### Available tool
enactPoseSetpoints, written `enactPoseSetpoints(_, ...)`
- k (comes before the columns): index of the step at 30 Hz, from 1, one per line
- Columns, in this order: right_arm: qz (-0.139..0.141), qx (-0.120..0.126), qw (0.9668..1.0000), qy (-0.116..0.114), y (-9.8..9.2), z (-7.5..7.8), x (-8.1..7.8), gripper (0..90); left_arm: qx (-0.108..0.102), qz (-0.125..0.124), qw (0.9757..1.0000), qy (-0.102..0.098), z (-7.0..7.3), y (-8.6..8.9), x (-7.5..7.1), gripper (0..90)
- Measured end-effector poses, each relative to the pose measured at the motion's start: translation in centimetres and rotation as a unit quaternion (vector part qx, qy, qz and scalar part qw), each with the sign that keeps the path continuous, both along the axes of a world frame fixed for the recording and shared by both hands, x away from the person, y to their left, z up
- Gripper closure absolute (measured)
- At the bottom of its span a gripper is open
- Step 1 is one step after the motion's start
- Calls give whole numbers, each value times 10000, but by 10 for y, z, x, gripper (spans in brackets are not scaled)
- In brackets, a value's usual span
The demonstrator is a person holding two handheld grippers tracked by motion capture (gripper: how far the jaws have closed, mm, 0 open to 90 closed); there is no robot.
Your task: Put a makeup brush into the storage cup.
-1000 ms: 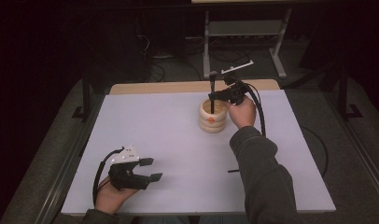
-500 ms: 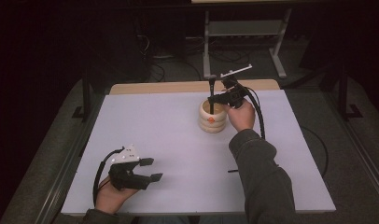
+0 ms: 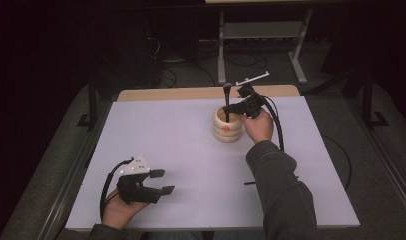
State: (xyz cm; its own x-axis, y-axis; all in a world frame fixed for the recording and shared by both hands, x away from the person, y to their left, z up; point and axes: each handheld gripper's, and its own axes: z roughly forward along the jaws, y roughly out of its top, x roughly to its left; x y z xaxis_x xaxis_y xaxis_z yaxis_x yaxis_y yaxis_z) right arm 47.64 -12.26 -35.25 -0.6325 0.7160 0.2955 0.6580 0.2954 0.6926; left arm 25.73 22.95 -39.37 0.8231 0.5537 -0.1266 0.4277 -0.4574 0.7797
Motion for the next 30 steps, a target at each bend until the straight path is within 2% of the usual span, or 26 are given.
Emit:
enactPoseSetpoints(4,-3,-17,10000,-1,0,-2,0,767,3,-4,10000,11,0,0,0,333)
enactPoseSetpoints(6,-91,-44,9999,36,0,-3,0,682,0,-4,10000,10,0,0,0,333)
enactPoseSetpoints(9,-132,-29,9999,23,-3,-1,-2,647,37,-23,10000,4,0,0,0,333)
enactPoseSetpoints(15,-134,-11,9999,-14,-10,3,-7,617,96,-71,9999,-23,0,-1,1,331)
enactPoseSetpoints(19,-112,130,9999,0,-14,6,-12,593,90,-43,9999,-22,0,-1,1,329)
enactPoseSetpoints(30,40,119,9999,-69,-24,10,-26,525,52,-29,10000,-25,0,0,1,317)
